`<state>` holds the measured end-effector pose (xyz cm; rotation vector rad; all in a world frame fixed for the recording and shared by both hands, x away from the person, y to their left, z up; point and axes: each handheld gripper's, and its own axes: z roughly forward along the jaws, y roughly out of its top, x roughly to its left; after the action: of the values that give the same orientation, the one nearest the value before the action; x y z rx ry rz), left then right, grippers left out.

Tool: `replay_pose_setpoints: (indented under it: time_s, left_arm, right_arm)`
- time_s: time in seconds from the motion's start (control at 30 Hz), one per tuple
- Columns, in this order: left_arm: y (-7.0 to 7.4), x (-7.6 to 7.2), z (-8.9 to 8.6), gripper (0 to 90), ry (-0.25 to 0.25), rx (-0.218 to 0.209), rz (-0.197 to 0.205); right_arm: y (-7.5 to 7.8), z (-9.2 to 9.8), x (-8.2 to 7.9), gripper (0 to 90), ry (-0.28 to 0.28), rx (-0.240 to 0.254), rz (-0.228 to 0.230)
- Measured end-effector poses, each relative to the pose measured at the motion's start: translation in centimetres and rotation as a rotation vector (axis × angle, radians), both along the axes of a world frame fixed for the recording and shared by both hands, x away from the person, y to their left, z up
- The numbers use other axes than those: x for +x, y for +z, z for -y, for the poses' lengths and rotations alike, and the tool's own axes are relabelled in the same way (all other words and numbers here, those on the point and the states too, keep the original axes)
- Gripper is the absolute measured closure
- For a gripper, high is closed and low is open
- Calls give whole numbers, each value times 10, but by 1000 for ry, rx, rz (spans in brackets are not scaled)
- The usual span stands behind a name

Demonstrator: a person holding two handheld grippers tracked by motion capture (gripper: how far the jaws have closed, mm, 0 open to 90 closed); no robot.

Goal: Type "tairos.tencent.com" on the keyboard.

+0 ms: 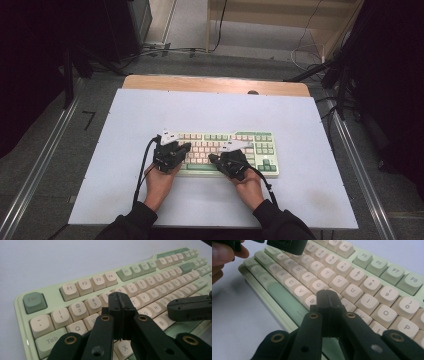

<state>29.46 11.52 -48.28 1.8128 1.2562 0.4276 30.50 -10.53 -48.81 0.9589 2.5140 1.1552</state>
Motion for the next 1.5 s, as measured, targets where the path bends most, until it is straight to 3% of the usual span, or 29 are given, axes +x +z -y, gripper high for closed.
replay_pose_setpoints:
  time_s: [0.37,0.7,0.97,1.5]
  left_arm:
    - [0,0,0,900,-2,-2,0]
    - [2,0,1,900,-10,-13,0]
    - [4,3,9,900,-30,-31,-2]
    - [-1,13,28,900,-67,-8,-29]
  right_arm:
    - [-2,-1,1,873,0,-16,-2]
    - [8,10,2,873,-31,26,10]
    - [12,21,4,873,-55,36,16]
    - [14,28,6,873,-74,42,20]
